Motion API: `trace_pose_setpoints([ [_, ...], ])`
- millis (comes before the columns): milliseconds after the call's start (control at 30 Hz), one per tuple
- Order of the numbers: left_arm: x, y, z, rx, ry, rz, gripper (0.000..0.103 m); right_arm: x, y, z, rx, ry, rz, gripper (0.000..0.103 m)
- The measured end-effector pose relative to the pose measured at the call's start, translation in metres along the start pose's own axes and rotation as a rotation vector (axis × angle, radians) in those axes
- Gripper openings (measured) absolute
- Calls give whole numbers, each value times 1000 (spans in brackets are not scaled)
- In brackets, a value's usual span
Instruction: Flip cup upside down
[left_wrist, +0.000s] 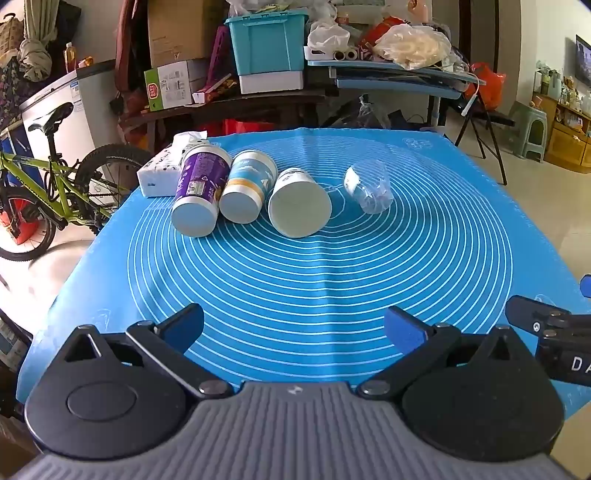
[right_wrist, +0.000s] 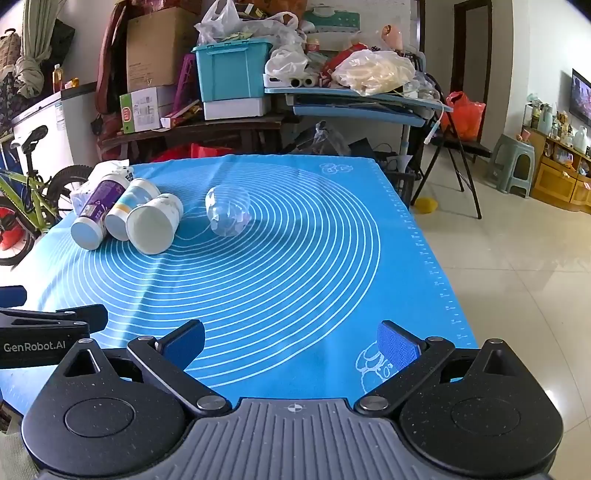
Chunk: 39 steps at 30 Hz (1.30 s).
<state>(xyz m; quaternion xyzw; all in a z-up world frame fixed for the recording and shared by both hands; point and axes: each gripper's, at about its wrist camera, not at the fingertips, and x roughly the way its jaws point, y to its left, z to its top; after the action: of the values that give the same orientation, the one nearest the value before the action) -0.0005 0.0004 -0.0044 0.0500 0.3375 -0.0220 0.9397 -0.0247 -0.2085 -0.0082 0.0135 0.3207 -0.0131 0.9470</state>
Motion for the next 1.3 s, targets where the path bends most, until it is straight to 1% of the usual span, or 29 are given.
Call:
trace_pose_setpoints([
  [467,-5,-2,3,-6,-1,-6,102,-8,-7,1,12,-16,-4,101],
  [1300,-8,-5,4,2,-3,-10,102,-9,-6,3,7,-20,-5,101],
])
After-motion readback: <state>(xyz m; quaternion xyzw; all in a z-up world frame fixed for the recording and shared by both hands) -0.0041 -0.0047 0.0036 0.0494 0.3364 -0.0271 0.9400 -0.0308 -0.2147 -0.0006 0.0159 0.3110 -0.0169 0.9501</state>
